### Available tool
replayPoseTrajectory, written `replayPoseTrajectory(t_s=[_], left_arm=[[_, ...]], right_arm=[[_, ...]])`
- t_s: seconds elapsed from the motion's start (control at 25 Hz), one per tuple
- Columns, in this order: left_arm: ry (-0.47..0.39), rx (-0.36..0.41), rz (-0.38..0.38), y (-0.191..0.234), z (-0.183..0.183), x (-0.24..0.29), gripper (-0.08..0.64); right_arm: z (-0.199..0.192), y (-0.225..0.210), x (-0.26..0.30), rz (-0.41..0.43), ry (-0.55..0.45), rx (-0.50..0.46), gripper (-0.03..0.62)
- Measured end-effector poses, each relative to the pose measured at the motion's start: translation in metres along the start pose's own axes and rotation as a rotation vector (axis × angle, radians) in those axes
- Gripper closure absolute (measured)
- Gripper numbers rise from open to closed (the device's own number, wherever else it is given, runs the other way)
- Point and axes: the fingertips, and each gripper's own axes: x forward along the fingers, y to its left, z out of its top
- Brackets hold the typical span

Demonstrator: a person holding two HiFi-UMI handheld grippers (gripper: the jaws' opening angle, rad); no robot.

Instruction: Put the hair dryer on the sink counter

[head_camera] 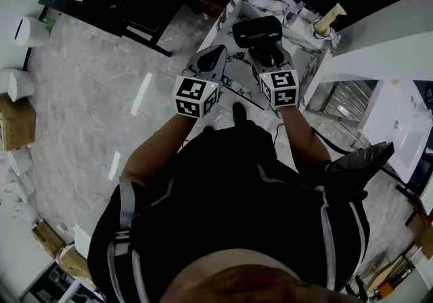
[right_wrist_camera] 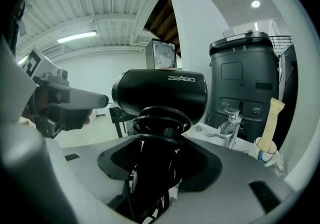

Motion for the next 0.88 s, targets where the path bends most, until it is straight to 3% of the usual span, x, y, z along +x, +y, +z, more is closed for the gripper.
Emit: replayPoseTrajectory(t_s=[0.4,0.88], left_arm=[[0.082,0.006,0.035,0.005,-0.024,0.021,0.555],[0.108,-0.014,0.074,0.017,-0.035,0.031,0.554]], right_arm=[[-0.063,-0.019,0.051,0.046,0.166,-0.001,0.351],[-0.125,-0.035,0.097,0.043,0.325,0.038,0.351]])
